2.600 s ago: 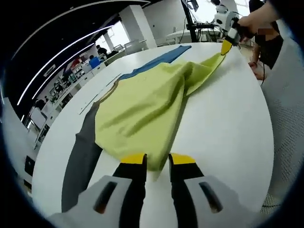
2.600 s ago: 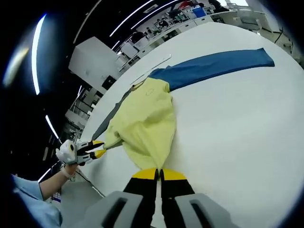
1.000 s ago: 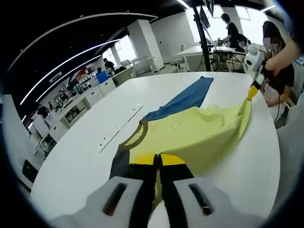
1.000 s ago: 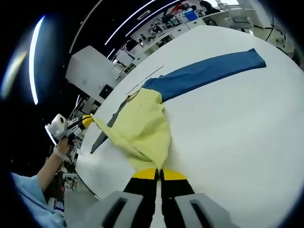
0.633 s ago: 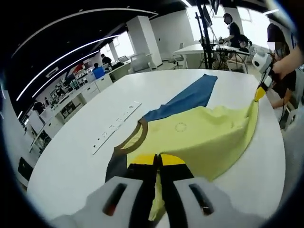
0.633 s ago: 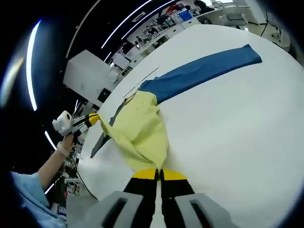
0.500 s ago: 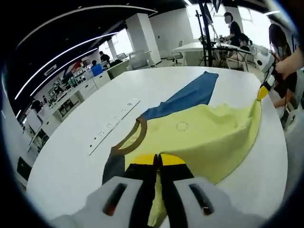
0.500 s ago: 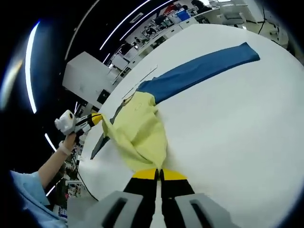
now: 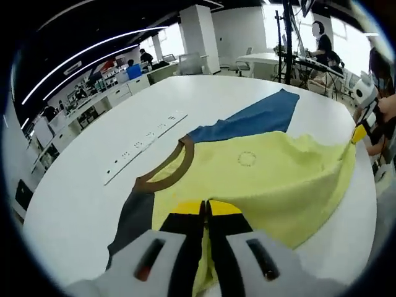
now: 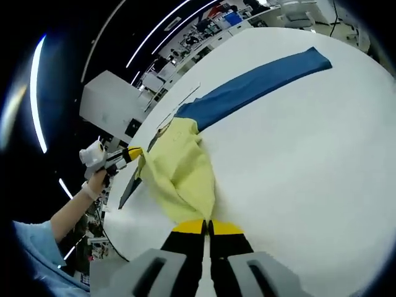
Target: Fold the garment on the visible template until the final outline fits inside the template.
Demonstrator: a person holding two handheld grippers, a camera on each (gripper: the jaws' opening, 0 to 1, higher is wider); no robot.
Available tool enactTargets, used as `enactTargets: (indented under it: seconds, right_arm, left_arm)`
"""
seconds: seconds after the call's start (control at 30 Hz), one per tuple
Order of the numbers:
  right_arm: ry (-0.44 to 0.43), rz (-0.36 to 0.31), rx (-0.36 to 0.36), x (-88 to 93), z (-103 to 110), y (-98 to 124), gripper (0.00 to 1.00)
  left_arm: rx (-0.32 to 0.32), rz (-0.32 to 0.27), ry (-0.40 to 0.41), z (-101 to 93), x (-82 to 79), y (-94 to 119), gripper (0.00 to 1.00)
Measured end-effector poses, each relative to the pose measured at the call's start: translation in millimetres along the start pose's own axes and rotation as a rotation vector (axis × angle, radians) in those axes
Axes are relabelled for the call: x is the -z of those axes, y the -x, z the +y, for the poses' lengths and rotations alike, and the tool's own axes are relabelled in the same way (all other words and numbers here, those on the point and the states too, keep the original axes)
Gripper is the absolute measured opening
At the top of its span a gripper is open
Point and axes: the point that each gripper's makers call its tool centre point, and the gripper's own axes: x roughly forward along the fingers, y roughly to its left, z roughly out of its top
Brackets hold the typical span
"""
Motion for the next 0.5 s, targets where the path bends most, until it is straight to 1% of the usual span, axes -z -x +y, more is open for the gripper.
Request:
enactTargets:
  seconds: [0.03,0.1,0.17,0.23,0.3,0.4,0.5]
  right_arm:
    - [0.002,0.001,0.000,0.4,0,0,0.00]
    - [0.005,0.004,0.002,1.4,0,0,0.00]
    - [0.001,0.004,0.003,1.6,-1,0,0.00]
    - [-0.003,0.003,0.001,1.1,0,0,0.00]
    - [-0.001,0.001,0.001,0.7,0,0,0.00]
    - [0.004,0.003,0.002,0.6,0,0,0.00]
    - [0.000,0.002,0.002,0.9,-1,0,0.00]
  left_arm:
    - [0.005,-0.013,0.002,-0.5,-1.4,2,0.00]
    - [0.004,-0.021,0.012,0.1,-2.0,3,0.02]
    - [0.007,-0.031,0.020,0.0,-2.4,5,0.09]
    - [0.004,-0.035,0.014,0.2,-1.9,6,0.19]
    - [-0.004,-0.040,0.010,1.6,-1.2,8,0.25]
    - [0.007,-0.051,0.020,0.3,-2.6,11,0.25]
    - [0.011,-0.050,0.027,-1.2,-1.1,13,0.25]
